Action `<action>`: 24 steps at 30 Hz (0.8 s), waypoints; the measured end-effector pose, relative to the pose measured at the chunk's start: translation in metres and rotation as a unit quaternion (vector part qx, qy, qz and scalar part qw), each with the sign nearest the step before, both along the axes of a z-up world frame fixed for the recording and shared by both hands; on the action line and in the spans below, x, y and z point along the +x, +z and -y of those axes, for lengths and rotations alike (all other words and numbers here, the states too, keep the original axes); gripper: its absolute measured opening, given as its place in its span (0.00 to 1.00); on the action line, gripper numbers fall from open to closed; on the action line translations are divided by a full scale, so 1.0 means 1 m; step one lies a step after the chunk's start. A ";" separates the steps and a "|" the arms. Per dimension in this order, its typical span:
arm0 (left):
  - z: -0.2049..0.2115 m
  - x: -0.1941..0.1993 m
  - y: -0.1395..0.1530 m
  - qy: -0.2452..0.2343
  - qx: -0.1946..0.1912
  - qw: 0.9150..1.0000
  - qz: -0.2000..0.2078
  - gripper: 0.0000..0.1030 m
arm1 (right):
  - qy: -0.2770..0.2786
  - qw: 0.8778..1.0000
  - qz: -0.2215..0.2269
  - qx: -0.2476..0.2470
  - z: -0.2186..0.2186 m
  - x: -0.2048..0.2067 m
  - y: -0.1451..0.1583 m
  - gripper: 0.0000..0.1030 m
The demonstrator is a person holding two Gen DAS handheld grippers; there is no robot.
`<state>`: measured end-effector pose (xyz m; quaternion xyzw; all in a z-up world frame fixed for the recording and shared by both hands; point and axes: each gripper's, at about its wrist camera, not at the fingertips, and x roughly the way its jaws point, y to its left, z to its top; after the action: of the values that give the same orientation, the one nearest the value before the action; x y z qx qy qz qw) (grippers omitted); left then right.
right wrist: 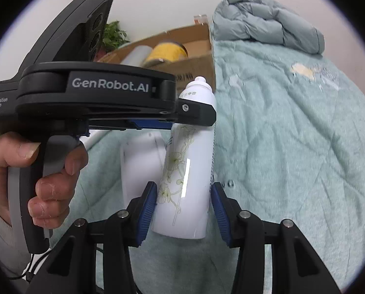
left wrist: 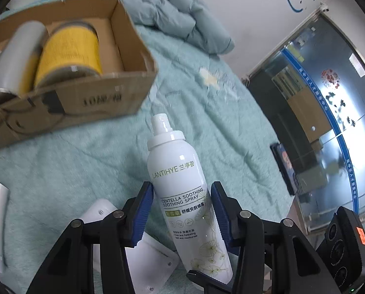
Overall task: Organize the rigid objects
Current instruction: 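Carry the spray bottle and lower it upright beside the jar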
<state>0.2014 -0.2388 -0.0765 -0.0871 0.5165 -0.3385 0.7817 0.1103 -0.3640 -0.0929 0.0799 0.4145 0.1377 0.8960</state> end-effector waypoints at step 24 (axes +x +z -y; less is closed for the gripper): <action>-0.052 0.139 0.175 0.052 -0.035 0.988 0.142 0.39 | 0.053 0.989 0.136 -0.030 -0.034 0.135 0.115 0.42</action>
<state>0.3400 -0.1872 0.0988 -0.0918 0.3829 -0.3241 0.8602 0.2450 -0.3298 0.0224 0.0113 0.2962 0.1821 0.9375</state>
